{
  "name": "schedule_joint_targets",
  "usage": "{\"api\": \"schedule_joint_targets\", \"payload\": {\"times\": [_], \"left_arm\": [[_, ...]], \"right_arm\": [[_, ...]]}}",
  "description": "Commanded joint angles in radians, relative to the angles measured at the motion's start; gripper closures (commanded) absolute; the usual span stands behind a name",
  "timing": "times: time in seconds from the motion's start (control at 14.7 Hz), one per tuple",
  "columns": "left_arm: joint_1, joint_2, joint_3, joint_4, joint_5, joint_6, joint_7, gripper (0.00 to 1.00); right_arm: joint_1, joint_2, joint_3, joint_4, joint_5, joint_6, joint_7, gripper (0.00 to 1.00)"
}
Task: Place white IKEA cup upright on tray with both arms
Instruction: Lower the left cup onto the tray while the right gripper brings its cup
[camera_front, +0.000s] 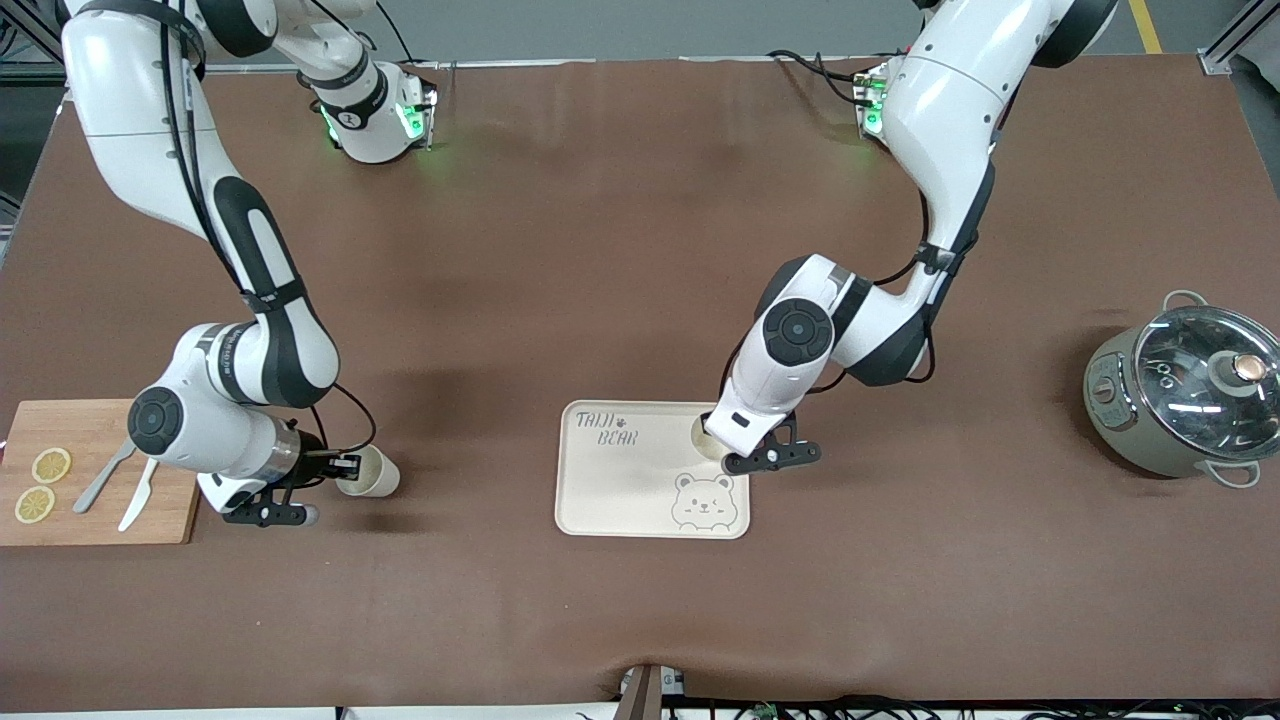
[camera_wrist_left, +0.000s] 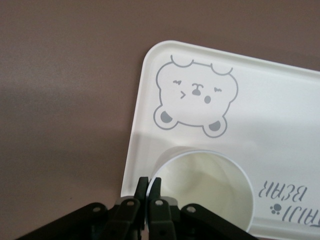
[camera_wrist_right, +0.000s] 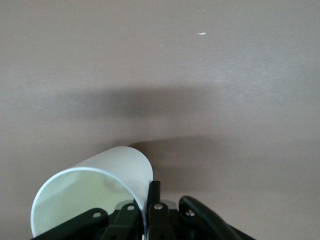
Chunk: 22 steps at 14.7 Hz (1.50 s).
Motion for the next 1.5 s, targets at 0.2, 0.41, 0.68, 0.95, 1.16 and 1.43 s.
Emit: {"api": "schedule_joint_targets", "payload": {"times": [0.2, 0.41, 0.68, 0.95, 1.16, 1.43], "left_arm": [[-0.013, 0.049, 0.012, 0.031, 0.053, 0.067, -0.035, 1.00], [-0.015, 0.062, 0.012, 0.030, 0.061, 0.067, -0.037, 1.00], [-0.016, 0.065, 0.010, 0.031, 0.061, 0.070, -0.037, 1.00], [-0.022, 0.065, 0.010, 0.030, 0.063, 0.070, -0.038, 0.87], [-0.022, 0.065, 0.013, 0.028, 0.089, 0.068, -0.038, 0.00], [-0.022, 0.056, 0.010, 0.028, 0.130, 0.067, -0.080, 0.00]], "right_arm": [[0.095, -0.009, 0.006, 0.064, 0.019, -0.088, 0.235, 1.00], [0.175, -0.009, 0.006, 0.093, 0.019, -0.088, 0.406, 1.00], [0.282, -0.003, 0.006, 0.137, 0.018, -0.084, 0.627, 1.00], [0.362, 0.026, 0.004, 0.162, 0.016, -0.055, 0.773, 1.00], [0.411, 0.072, 0.004, 0.218, 0.016, -0.021, 0.873, 1.00], [0.465, 0.134, 0.004, 0.323, 0.013, -0.021, 0.997, 1.00]]}}
